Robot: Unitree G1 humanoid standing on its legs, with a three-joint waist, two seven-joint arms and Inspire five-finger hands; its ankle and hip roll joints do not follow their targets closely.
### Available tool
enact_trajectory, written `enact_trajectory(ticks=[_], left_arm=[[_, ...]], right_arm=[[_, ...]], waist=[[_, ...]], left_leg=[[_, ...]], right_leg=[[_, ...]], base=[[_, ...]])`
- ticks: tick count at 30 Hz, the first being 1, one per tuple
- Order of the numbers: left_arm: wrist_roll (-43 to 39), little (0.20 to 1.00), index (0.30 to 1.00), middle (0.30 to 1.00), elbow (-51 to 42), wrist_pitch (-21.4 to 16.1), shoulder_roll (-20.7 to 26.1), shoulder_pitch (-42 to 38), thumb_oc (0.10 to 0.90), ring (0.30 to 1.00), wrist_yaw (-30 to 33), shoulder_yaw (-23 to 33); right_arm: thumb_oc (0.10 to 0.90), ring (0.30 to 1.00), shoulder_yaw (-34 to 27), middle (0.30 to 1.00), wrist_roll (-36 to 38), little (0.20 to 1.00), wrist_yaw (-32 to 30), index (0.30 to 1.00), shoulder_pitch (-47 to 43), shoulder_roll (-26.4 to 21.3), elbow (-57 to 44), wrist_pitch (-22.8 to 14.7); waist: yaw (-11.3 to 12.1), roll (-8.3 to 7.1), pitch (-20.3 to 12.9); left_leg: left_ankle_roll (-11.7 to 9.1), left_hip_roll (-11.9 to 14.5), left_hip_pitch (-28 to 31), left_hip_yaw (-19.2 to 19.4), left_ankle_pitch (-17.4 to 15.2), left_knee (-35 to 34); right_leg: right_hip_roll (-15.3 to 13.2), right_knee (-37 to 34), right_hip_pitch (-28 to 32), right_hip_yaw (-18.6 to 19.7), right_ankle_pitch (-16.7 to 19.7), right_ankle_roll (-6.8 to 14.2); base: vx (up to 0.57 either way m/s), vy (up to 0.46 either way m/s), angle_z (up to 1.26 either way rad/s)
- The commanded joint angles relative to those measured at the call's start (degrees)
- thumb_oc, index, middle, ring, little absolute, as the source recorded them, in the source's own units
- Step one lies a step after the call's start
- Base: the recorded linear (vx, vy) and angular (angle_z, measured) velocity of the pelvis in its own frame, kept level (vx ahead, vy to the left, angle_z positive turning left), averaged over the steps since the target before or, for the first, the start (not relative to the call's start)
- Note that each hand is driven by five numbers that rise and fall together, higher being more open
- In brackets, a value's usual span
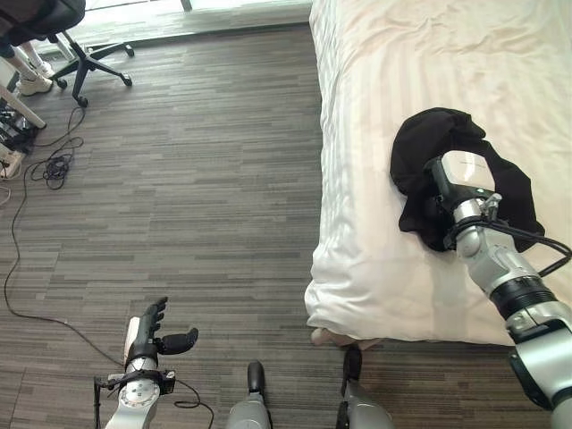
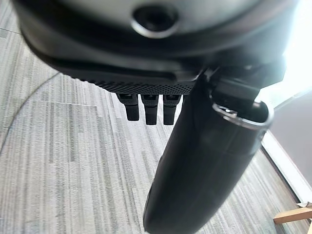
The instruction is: Pick up bed clothes into laundry basket.
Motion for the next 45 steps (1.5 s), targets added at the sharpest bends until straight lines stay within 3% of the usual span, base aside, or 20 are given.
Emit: enact_trajectory(ticks=[1, 5, 9, 13, 14, 16, 18, 22, 24, 26, 27, 30, 32, 33, 37, 39, 41, 42, 43, 45], left_arm=[[0.5, 0.9, 0.9, 0.9, -3.4, -3.5, 5.3, -0.3, 0.8, 0.9, 1.6, 3.3], [0.7, 0.9, 0.9, 0.9, -6.7, -2.8, 4.4, -0.1, 0.8, 0.9, 1.4, 5.7], [2.0, 0.9, 0.9, 0.9, -7.4, -1.4, 4.7, -2.5, 0.8, 0.9, 1.5, 5.7], [2.6, 0.9, 0.9, 0.9, -7.4, -0.9, 4.5, -4.5, 0.8, 0.9, 2.0, 5.4], [2.1, 0.9, 0.9, 0.9, -8.0, -0.7, 4.5, -5.1, 0.8, 0.9, 2.2, 5.3], [2.1, 0.9, 0.9, 0.9, -8.8, -0.6, 4.6, -5.3, 0.8, 0.9, 2.4, 4.9], [2.5, 0.9, 0.9, 0.9, -12.0, -0.2, 5.3, -4.1, 0.8, 0.9, 1.9, 4.2], [1.9, 0.9, 0.9, 0.9, -13.4, 0.3, 5.0, -2.0, 0.8, 0.9, 1.9, 3.8], [1.0, 0.9, 0.9, 0.9, -13.5, 0.2, 4.9, -1.3, 0.8, 0.9, 2.2, 4.3], [-1.4, 0.9, 0.9, 0.9, -14.4, -0.4, 5.1, 0.9, 0.8, 0.9, 2.8, 5.4], [-1.7, 0.9, 0.9, 0.9, -15.5, -0.6, 5.4, 1.3, 0.8, 0.9, 2.7, 5.5], [-3.4, 0.9, 0.9, 0.9, -15.6, -0.8, 4.9, 1.6, 0.8, 0.9, 2.9, 6.6], [-4.1, 0.9, 0.9, 0.9, -16.5, -1.4, 5.1, 1.1, 0.8, 0.9, 2.1, 7.3], [-4.5, 0.9, 0.9, 0.9, -17.1, -1.4, 5.0, 0.9, 0.8, 0.9, 1.7, 7.1], [-2.7, 0.9, 0.9, 0.9, -20.0, -1.0, 4.8, 1.0, 0.8, 0.9, -1.5, 5.2], [-2.9, 0.9, 0.9, 0.9, -21.9, -1.3, 3.5, 0.4, 0.8, 0.9, -2.9, 2.5], [-3.6, 0.9, 0.9, 0.9, -23.9, -1.7, 3.3, -1.7, 0.8, 0.9, -4.5, -1.7], [-3.6, 0.9, 0.9, 0.9, -23.8, -1.7, 3.3, -1.8, 0.8, 0.9, -4.5, -1.9], [-3.8, 0.9, 0.9, 0.9, -26.9, -2.0, 2.7, -4.9, 0.8, 0.9, -6.7, -6.1], [-4.9, 0.9, 0.9, 0.9, -31.4, -2.8, 1.4, -8.7, 0.8, 0.9, -8.0, -9.9]], right_arm=[[0.4, 0.3, -5.5, 0.3, 2.9, 0.3, -5.7, 0.3, -4.9, -5.0, -4.5, -2.4], [0.4, 0.3, -22.6, 0.3, 4.1, 0.3, -9.6, 0.3, 6.8, -12.8, -17.7, -2.4], [0.4, 0.3, -35.3, 0.3, 3.3, 0.3, -12.3, 0.3, 17.2, -13.0, -25.2, -1.6], [0.4, 0.3, -41.4, 0.3, 1.1, 0.3, -13.9, 0.3, 22.5, -12.0, -30.4, -0.9], [0.4, 0.3, -42.8, 0.3, -1.6, 0.3, -14.9, 0.3, 23.7, -11.3, -33.8, -0.7], [0.4, 0.3, -42.8, 0.3, -3.2, 0.3, -15.1, 0.3, 23.9, -11.3, -35.0, -0.6], [0.4, 0.3, -41.3, 0.3, -9.3, 0.3, -14.7, 0.3, 23.1, -12.1, -36.4, -0.2], [0.4, 0.3, -36.3, 0.3, -11.5, 0.3, -13.6, 0.3, 18.7, -12.6, -34.1, 0.1], [0.4, 0.3, -33.1, 0.3, -11.5, 0.3, -13.1, 0.3, 15.7, -12.2, -33.4, 0.1], [0.4, 0.3, -24.4, 0.3, -11.9, 0.3, -11.7, 0.3, 6.3, -12.8, -30.7, 0.7], [0.4, 0.3, -22.3, 0.3, -12.3, 0.3, -11.4, 0.3, 4.0, -13.3, -30.1, 1.3], [0.4, 0.3, -15.4, 0.3, -11.8, 0.3, -10.8, 0.3, -3.6, -12.3, -28.8, 1.5], [0.4, 0.3, -13.4, 0.3, -11.3, 0.3, -11.1, 0.3, -7.8, -12.3, -29.0, 0.8], [0.4, 0.3, -13.0, 0.3, -11.1, 0.3, -11.1, 0.3, -8.5, -12.2, -29.2, 0.7], [0.4, 0.3, -14.3, 0.3, -10.9, 0.3, -10.9, 0.3, -6.6, -12.5, -32.6, -1.0], [0.4, 0.3, -15.7, 0.3, -11.3, 0.3, -9.9, 0.3, -2.5, -10.3, -35.7, -1.9], [0.4, 0.3, -16.8, 0.3, -11.8, 0.3, -9.3, 0.3, 0.6, -9.5, -37.9, -2.3], [0.4, 0.3, -17.2, 0.3, -11.8, 0.3, -9.2, 0.3, 1.0, -9.6, -38.0, -2.3], [0.4, 0.3, -19.0, 0.3, -10.8, 0.3, -9.6, 0.3, 5.5, -8.2, -39.1, -2.8], [0.4, 0.3, -21.6, 0.3, -10.4, 0.3, -9.9, 0.3, 9.7, -6.7, -41.2, -3.1]], waist=[[-1.6, -5.52, -3.0], [-3.6, -8.99, -4.9], [-5.4, -11.62, -6.1], [-6.8, -12.69, -5.6], [-6.5, -11.72, -4.2], [-6.5, -11.29, -3.7], [-6.0, -10.85, -4.5], [-4.2, -13.08, -7.4], [-2.8, -13.97, -7.9], [3.7, -16.31, -9.9], [5.6, -17.54, -10.3], [8.0, -16.87, -10.7], [8.8, -13.64, -10.7], [8.8, -12.53, -10.0], [5.9, -8.03, -7.7], [5.8, -6.34, -5.6], [5.8, -5.61, -3.3], [5.7, -5.48, -3.3], [3.2, -5.42, -2.2], [-0.3, -6.39, -2.0]], left_leg=[[-0.1, -1.8, 1.4, 1.4, -3.4, 0.1], [1.0, -2.7, 3.9, 2.4, -5.6, 0.1], [1.9, -3.5, 4.8, 3.7, -6.7, 0.1], [2.5, -4.1, 5.7, 4.3, -7.2, 0.1], [3.2, -3.4, 6.7, 6.3, -7.2, 0.1], [3.4, -3.1, 7.2, 7.4, -6.9, 0.1], [6.0, -3.1, 7.5, 12.1, -5.6, 0.1], [8.7, -5.9, 7.2, 16.6, -7.2, 0.1], [9.5, -6.7, 6.8, 18.6, -7.3, 0.1], [10.4, -7.8, 3.2, 23.8, -5.6, 0.3], [10.8, -8.0, 1.2, 25.8, -4.8, 0.5], [9.1, -5.9, -0.1, 29.0, -2.5, 0.5], [4.6, 2.6, -3.6, 34.4, 3.5, 3.5], [2.8, 5.3, -4.9, 34.8, 5.7, 4.3], [-2.6, 13.0, -6.5, 38.8, 11.3, 7.0], [-4.3, 13.2, -7.9, 30.7, 11.4, 9.6], [-4.7, 9.5, -9.7, 15.7, 8.7, 15.4], [-4.6, 9.6, -10.0, 15.4, 8.4, 15.9], [-1.6, 6.8, -9.0, 9.3, 3.7, 23.4], [-0.7, 4.4, -6.6, 4.6, -2.1, 34.8]], right_leg=[[-4.7, 0.2, 5.2, -0.1, -8.3, 6.9], [-5.5, 0.2, 6.4, 0.5, -7.0, 8.3], [-6.6, 0.2, 5.9, 1.0, -4.7, 9.8], [-7.2, 1.0, 6.2, 0.8, -2.0, 10.8], [-7.6, 8.6, 5.3, -3.5, -4.3, 10.0], [-7.7, 12.9, 5.8, -6.3, -6.4, 9.2], [-6.2, 33.7, 8.6, -12.0, -11.7, 8.2], [-5.5, 51.6, 12.9, -13.4, -9.7, 11.3], [-6.4, 52.5, 14.1, -13.5, -7.6, 11.4], [-10.4, 42.4, 23.4, -17.9, -1.2, 11.4], [-10.3, 37.0, 26.6, -18.5, -2.8, 11.3], [-8.0, 32.6, 26.0, -17.6, -7.4, 10.3], [-2.5, 21.3, 28.8, -19.0, -24.6, 4.8], [-0.5, 19.2, 28.8, -18.4, -27.7, 2.5], [5.6, 11.1, 30.2, -16.7, -29.9, 0.2], [4.9, 8.6, 30.5, -13.3, -28.3, -0.1], [3.7, 7.9, 30.1, -10.0, -26.6, -0.9], [3.9, 7.8, 30.2, -10.3, -26.6, -0.9], [2.3, 6.7, 28.1, -8.2, -23.1, -1.0], [0.3, 5.8, 25.3, -6.3, -19.4, -0.9]], base=[[-0.03, 0.144, -0.06], [-0.04, 0.186, -0.07], [-0.09, 0.166, -0.15], [-0.11, 0.138, -0.25], [-0.27, 0.244, -0.13], [-0.25, 0.273, -0.63], [-0.28, 0.354, -1.31], [-0.19, 0.261, -0.6], [-0.22, 0.131, -1.24], [-0.56, 0.147, -1.42], [-0.47, 0.089, -2.08], [-0.47, -0.066, -2.5], [-0.73, -0.311, -1.7], [-0.62, -0.31, -1.56], [-0.52, -0.148, -0.93], [-0.57, 0.031, -1.0], [-0.35, 0.052, -1.27], [-0.46, 0.112, -1.42], [-0.3, 0.098, -1.11], [-0.35, 0.104, -0.84]])
